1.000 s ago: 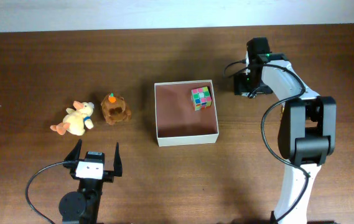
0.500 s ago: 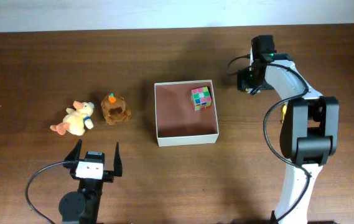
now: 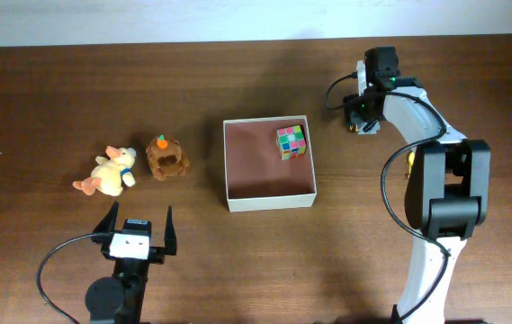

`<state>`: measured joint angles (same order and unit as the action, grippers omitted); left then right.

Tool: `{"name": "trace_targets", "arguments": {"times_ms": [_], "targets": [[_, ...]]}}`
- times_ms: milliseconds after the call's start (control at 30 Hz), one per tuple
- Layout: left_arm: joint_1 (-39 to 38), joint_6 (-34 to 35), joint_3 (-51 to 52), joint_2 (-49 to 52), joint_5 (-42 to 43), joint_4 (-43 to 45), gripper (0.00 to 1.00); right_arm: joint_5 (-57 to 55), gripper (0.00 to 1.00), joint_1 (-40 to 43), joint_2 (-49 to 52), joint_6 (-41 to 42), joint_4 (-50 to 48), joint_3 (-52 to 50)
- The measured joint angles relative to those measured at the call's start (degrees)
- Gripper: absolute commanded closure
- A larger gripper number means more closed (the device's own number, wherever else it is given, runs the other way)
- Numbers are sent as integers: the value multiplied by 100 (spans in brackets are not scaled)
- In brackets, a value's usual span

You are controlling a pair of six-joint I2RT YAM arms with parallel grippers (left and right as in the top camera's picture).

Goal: Pack container
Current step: 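Lower the right gripper onto the yellow-grey toy truck and grasp it, then lift the truck with the right gripper and carry it over the box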

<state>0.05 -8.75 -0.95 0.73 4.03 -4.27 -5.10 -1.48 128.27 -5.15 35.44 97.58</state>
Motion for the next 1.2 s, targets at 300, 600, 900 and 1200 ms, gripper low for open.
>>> {"name": "trace_targets", "arguments": {"times_ms": [300, 600, 900, 1200], "targets": [[0, 0, 0, 0, 0, 0, 1, 0, 40, 0, 2, 52, 125, 4], [0, 0, 0, 0, 0, 0, 1, 2, 44, 0, -7, 205, 769, 188], [0, 0, 0, 0, 0, 0, 1, 120, 49, 0, -4, 358, 2358, 1375], [0, 0, 0, 0, 0, 0, 1, 496, 49, 0, -4, 365, 3687, 2708]]}}
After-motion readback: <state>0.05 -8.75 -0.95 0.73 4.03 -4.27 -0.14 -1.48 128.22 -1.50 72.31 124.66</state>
